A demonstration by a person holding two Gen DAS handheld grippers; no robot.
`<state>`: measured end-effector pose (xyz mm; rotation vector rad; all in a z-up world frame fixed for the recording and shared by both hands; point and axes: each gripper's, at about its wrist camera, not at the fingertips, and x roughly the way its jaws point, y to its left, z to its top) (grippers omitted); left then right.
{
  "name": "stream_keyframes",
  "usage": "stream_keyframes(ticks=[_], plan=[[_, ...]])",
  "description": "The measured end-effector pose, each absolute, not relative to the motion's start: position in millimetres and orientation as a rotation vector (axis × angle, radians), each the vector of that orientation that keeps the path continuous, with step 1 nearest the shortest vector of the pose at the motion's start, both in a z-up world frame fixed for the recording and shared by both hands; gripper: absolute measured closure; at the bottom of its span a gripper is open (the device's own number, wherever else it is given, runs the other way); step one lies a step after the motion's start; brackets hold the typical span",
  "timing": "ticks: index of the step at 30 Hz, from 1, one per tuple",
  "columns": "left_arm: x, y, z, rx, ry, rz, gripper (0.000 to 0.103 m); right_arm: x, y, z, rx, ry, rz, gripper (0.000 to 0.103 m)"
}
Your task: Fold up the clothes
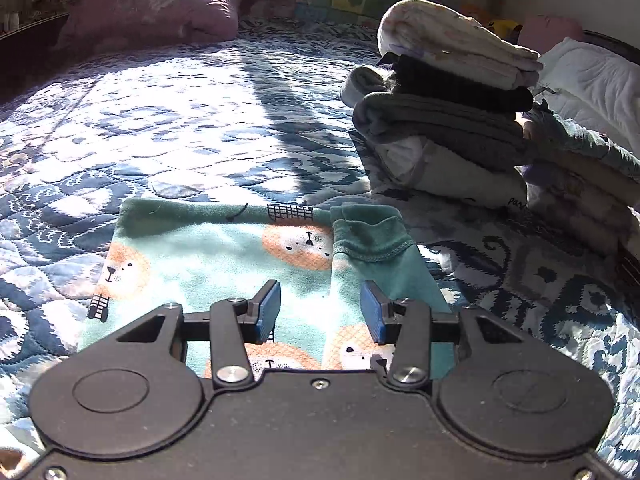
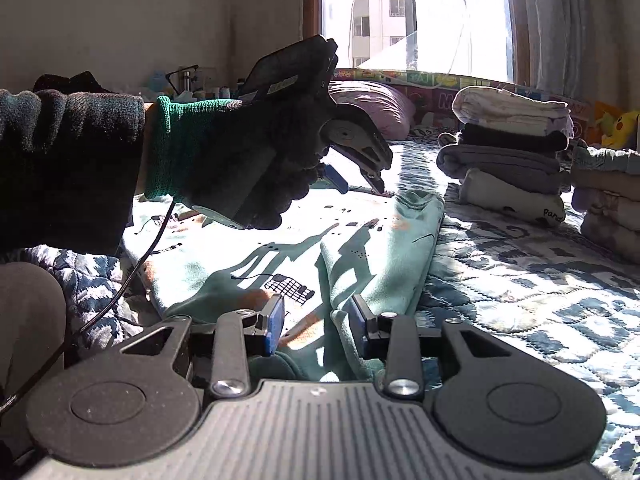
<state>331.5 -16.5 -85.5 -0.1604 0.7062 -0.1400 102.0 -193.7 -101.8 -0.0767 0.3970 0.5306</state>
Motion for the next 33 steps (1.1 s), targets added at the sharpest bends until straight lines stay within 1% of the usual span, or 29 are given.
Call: stream_keyframes(ticks=[1, 2, 4, 6, 7, 12, 17, 19, 21, 25, 27, 29, 30, 31, 33], plan=[[314, -5, -83, -0.178, 0.689, -0.125, 0.06, 99, -194, -99, -0.072, 0.386, 0.53, 0.06], [298, 6, -82, -0.199, 0.678, -0.112, 0.059, 98, -193, -97, -0.067, 0.383, 0.524, 0.059], [264, 33, -84, -0.264, 0.671, -0.084, 0.054, 97, -193, -97, -0.056, 0.397, 0.505, 0.058], [234, 59, -87, -0.325, 0.66, -0.046, 0.051, 94, -194, -97, -0.037, 0.418, 0.5, 0.058], [220, 71, -89, -0.357, 0.655, -0.025, 0.048, 93, -194, -98, -0.027, 0.428, 0.498, 0.058], [164, 133, -100, -0.524, 0.626, 0.075, 0.044, 80, -191, -103, 0.003, 0.483, 0.479, 0.057], [133, 193, -102, -0.65, 0.572, 0.177, 0.042, 69, -185, -105, 0.031, 0.503, 0.47, 0.056], [124, 214, -109, -0.712, 0.564, 0.204, 0.042, 69, -183, -106, 0.056, 0.511, 0.47, 0.051], [119, 231, -121, -0.779, 0.569, 0.231, 0.042, 69, -182, -107, 0.081, 0.518, 0.469, 0.051], [116, 263, -140, -0.973, 0.517, 0.224, 0.042, 70, -176, -110, 0.086, 0.535, 0.458, 0.051], [123, 275, -142, -1.013, 0.486, 0.223, 0.042, 71, -174, -112, 0.084, 0.541, 0.451, 0.051], [130, 289, -150, -1.073, 0.448, 0.228, 0.046, 70, -173, -113, 0.081, 0.547, 0.443, 0.05], [133, 295, -154, -1.105, 0.433, 0.23, 0.051, 70, -173, -114, 0.081, 0.55, 0.439, 0.05], [136, 301, -157, -1.134, 0.42, 0.234, 0.058, 69, -172, -115, 0.08, 0.554, 0.435, 0.05], [143, 307, -160, -1.154, 0.409, 0.231, 0.063, 70, -173, -117, 0.081, 0.559, 0.427, 0.05]])
